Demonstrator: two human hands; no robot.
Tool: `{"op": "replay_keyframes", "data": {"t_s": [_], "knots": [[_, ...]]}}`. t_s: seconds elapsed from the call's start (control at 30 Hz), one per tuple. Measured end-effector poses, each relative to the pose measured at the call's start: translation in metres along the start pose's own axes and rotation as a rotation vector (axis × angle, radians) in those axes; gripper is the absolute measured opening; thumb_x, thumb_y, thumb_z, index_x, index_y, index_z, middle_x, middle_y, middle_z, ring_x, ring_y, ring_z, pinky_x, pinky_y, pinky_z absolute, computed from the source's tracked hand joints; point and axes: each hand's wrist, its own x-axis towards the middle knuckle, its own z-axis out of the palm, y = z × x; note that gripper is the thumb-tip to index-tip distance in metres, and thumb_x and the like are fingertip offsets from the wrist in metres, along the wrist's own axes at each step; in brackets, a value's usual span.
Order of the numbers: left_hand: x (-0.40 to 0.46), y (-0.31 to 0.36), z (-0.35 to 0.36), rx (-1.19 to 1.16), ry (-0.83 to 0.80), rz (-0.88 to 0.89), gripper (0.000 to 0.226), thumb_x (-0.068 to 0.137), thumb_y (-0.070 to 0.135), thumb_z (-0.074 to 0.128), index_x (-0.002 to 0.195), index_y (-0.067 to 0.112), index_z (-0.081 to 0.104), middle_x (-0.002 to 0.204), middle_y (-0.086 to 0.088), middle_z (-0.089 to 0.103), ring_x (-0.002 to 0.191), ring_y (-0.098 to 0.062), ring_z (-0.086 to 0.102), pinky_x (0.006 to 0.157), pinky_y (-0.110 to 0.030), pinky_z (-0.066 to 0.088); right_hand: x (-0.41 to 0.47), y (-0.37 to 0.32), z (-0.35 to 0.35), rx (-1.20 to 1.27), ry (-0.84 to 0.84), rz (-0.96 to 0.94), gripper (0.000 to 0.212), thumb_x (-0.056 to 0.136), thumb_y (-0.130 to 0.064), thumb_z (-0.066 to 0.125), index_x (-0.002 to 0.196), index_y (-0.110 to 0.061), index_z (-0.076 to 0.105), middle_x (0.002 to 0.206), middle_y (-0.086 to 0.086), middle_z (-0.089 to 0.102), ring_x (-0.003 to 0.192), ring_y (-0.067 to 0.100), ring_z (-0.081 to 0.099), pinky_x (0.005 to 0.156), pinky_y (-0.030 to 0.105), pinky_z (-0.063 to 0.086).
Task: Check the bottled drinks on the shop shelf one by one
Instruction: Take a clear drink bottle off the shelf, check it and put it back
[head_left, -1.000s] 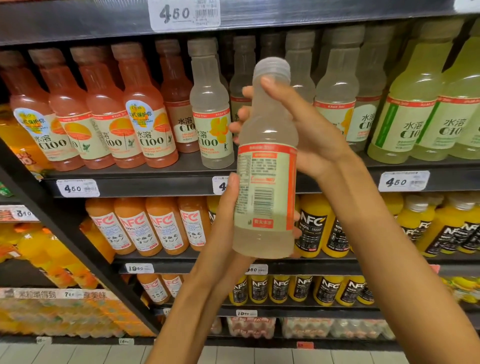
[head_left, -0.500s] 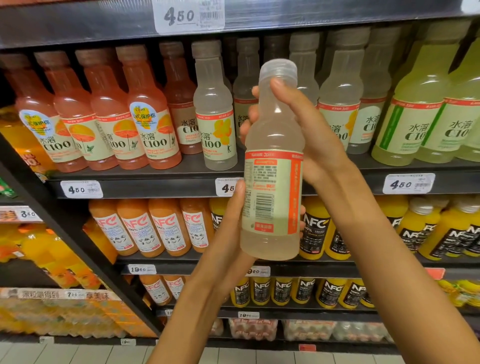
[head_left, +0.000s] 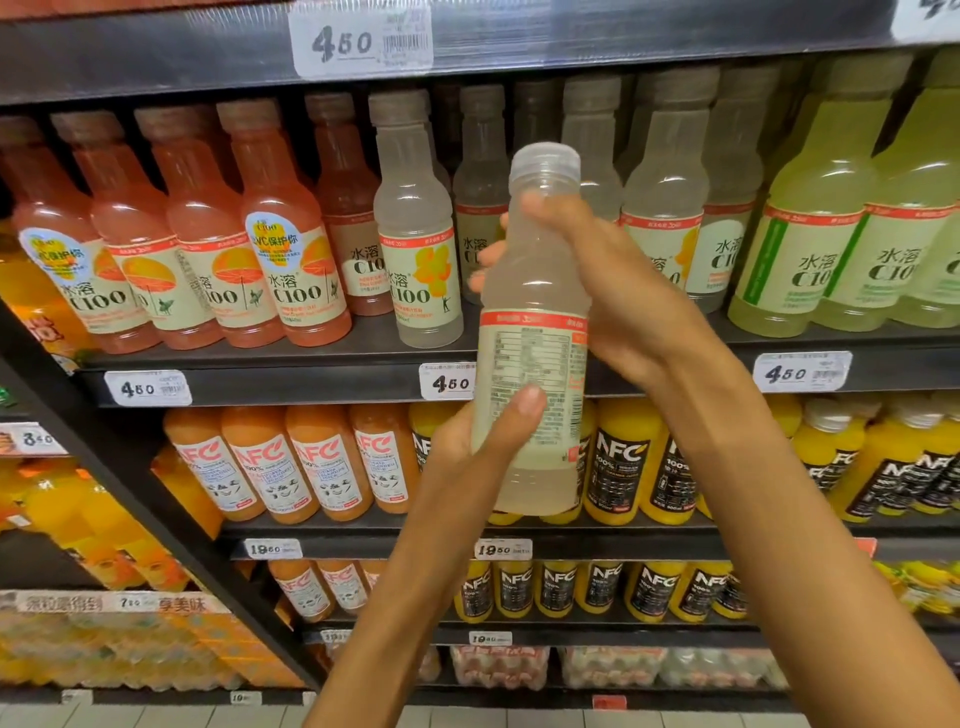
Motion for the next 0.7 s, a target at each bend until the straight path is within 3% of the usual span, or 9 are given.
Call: {"op": "replay_keyframes", "data": {"t_s": [0.07,0.13,0.23,0.3,0.4,0.43,0.57,0.7], "knots": [[0.003,-0.002,0.004,0.070,0.054,0.061,0.036,0.078,0.060,0.063,0.105,0.036,0.065,0.101,0.018,0.073,0.092,0.000,0.068,0.067,-0.011,0.051,0.000,0.003,0.001,-0.115,0.064,-0.038,0.014,0.092,-0.030,0.060,0.094,-0.016,0.062,0.088,0.006,0.073,0.087,0.023,0.071,0.075,0.032,0.058],[0.003,-0.004,0.005,0.092,0.074,0.071,0.039,0.077,0.063,0.062,0.106,0.037,0.063,0.101,0.020,0.072,0.092,0.002,0.068,0.067,-0.008,0.050,0.002,0.004,0.002,-0.089,0.083,-0.032,0.014,0.090,-0.028,0.063,0.093,-0.013,0.063,0.081,0.002,0.072,0.078,0.017,0.071,0.067,0.025,0.057],[0.002,-0.007,-0.003,0.010,-0.030,0.029,0.055,0.072,0.075,0.052,0.115,0.043,0.062,0.115,0.021,0.068,0.107,0.000,0.063,0.086,-0.021,0.052,0.003,0.000,-0.001,-0.010,0.042,-0.015,0.014,0.090,-0.026,0.063,0.092,-0.012,0.063,0.078,0.000,0.071,0.082,0.020,0.070,0.072,0.030,0.057],[0.002,-0.007,-0.009,-0.133,-0.132,-0.033,0.059,0.073,0.075,0.051,0.122,0.044,0.060,0.121,0.011,0.067,0.114,-0.008,0.061,0.091,-0.028,0.052,0.002,-0.002,-0.002,0.098,-0.033,-0.002,0.014,0.087,-0.024,0.063,0.093,-0.012,0.063,0.076,0.001,0.070,0.083,0.022,0.069,0.076,0.033,0.057],[0.003,-0.005,-0.011,-0.301,-0.241,-0.110,0.091,0.071,0.072,0.061,0.139,0.014,0.046,0.111,-0.011,0.069,0.101,-0.026,0.066,0.085,-0.035,0.054,0.000,-0.002,0.002,0.277,-0.143,0.015,0.025,0.084,-0.027,0.060,0.103,-0.012,0.061,0.078,0.002,0.069,0.082,0.019,0.069,0.082,0.036,0.056],[0.003,-0.005,-0.011,-0.320,-0.265,-0.102,0.093,0.070,0.071,0.062,0.138,0.011,0.045,0.109,-0.013,0.069,0.098,-0.027,0.067,0.085,-0.037,0.054,0.000,-0.002,0.003,0.298,-0.155,0.010,0.027,0.084,-0.027,0.058,0.107,-0.012,0.061,0.079,0.002,0.069,0.084,0.019,0.070,0.084,0.037,0.056],[-0.001,-0.001,-0.005,-0.089,-0.098,-0.051,0.077,0.060,0.081,0.060,0.118,0.030,0.065,0.111,-0.001,0.072,0.103,-0.017,0.068,0.089,-0.038,0.052,0.002,-0.005,0.003,0.175,-0.087,-0.074,0.023,0.091,-0.024,0.054,0.109,-0.011,0.059,0.086,0.004,0.071,0.093,0.026,0.070,0.084,0.038,0.057],[0.002,0.001,0.001,0.091,0.039,-0.010,0.069,0.064,0.084,0.047,0.108,0.034,0.064,0.100,0.019,0.072,0.093,0.002,0.067,0.072,-0.014,0.053,0.005,-0.004,0.001,0.060,-0.036,-0.098,0.013,0.095,-0.023,0.054,0.100,-0.013,0.061,0.079,0.002,0.072,0.084,0.023,0.071,0.076,0.032,0.059]]}}
